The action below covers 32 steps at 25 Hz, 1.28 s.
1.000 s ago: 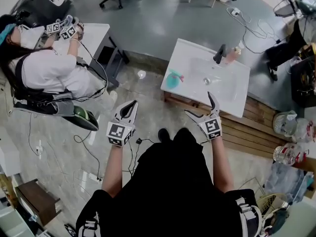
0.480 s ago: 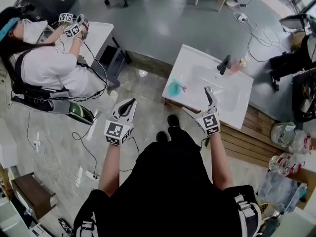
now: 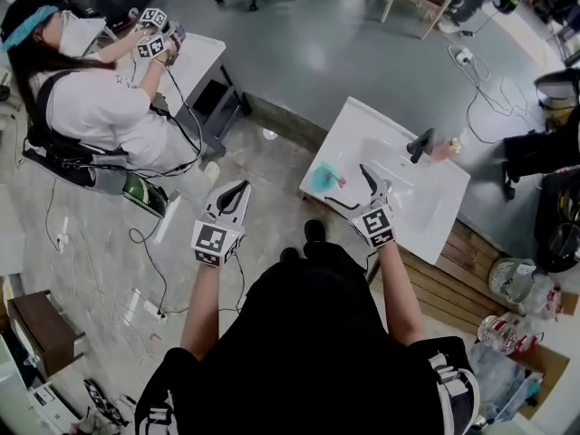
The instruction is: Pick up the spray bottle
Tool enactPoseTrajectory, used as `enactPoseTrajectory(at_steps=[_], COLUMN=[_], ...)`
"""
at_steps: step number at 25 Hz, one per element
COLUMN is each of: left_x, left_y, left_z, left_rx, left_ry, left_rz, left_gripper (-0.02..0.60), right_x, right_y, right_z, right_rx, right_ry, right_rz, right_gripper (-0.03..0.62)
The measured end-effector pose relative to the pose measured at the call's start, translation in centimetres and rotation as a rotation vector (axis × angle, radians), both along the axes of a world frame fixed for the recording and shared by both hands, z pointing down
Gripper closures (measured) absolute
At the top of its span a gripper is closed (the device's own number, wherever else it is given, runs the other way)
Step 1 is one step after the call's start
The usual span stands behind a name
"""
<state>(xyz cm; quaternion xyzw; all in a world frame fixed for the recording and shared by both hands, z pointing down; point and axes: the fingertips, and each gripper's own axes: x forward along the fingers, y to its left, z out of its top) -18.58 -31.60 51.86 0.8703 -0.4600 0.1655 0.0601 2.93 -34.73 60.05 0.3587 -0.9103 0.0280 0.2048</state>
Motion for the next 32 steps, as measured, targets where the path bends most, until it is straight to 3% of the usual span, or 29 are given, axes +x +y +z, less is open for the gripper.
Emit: enactPoseTrajectory(at_steps=[8,21,32], left_x=[-2.6,-2.6,-2.7], left_y=[-0.6,-0.9,-0.3], left_z=[1.0,1.5,1.7], left_rx=[-0.02,-0.031,-0.037], left_ry=[0.02,0.008,0.001], left_rz=[-0.127,-0.188,-0.206], left_gripper=[0.555,0.555,0.555], right_x=[-2.3,-3.4,-3.2], right_y=[-3.1,-3.9,-3.8], right_z=[3.0,5.8,7.0], right_rx=[-0.077,-0.133,-0.137], right_ry=[-0.017,0.012,0.056], right_rz=[-0.092,-0.174,-0.151], right_gripper=[0.107,0.244,0.339])
